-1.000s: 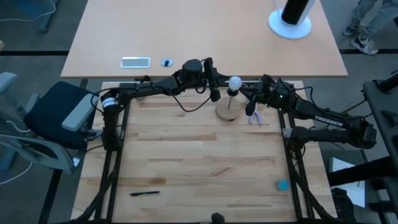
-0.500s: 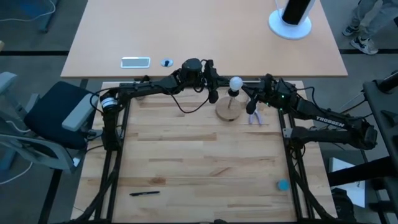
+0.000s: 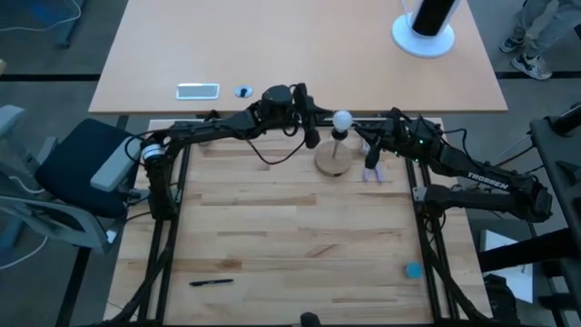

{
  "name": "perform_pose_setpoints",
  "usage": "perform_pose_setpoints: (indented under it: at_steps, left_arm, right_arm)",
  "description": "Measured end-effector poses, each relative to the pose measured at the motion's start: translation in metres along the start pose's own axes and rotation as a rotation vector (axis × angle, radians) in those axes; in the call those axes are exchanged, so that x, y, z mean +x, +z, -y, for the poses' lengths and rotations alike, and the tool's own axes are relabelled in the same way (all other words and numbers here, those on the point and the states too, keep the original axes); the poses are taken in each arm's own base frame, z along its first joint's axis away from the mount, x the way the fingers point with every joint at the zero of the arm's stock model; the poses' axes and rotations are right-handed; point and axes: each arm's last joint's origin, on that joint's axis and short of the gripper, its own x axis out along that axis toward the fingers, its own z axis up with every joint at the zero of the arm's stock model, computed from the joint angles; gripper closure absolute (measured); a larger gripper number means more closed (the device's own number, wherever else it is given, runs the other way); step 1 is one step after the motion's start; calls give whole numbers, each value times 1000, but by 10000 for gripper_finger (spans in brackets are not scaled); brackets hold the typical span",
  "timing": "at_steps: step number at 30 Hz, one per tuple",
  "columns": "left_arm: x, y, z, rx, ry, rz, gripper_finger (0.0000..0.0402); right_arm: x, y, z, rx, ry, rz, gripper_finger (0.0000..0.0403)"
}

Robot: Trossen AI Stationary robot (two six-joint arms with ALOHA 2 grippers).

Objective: Screw lightbulb
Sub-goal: Remove the lightbulb from the lamp

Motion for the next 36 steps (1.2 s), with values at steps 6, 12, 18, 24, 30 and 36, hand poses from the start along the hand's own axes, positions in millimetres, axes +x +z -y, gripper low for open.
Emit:
perform_pose_setpoints:
  at_steps: [6, 12, 18, 24, 30, 36]
  left_arm:
    - [12, -13, -3, -4, 48, -3, 401]
    - [16, -18, -1, -6, 14, -10, 401]
    - [12, -17, 2, -21, -123, -16, 401]
    - [5, -19, 5, -38, -132, -114, 401]
    - [0, -9, -1, -7, 7, -84, 401]
    - [2, -5, -2, 36, 22, -26, 401]
  right_arm:
    - [11, -5, -1, -2, 4, -30, 390]
    - [22, -11, -1, -6, -30, -71, 390]
    - [18, -10, 1, -14, -89, -72, 390]
    - [8, -6, 3, -16, -113, -54, 390]
    - [2, -1, 0, -4, -22, -13, 390]
    - [9, -1, 0, -20, -9, 8, 390]
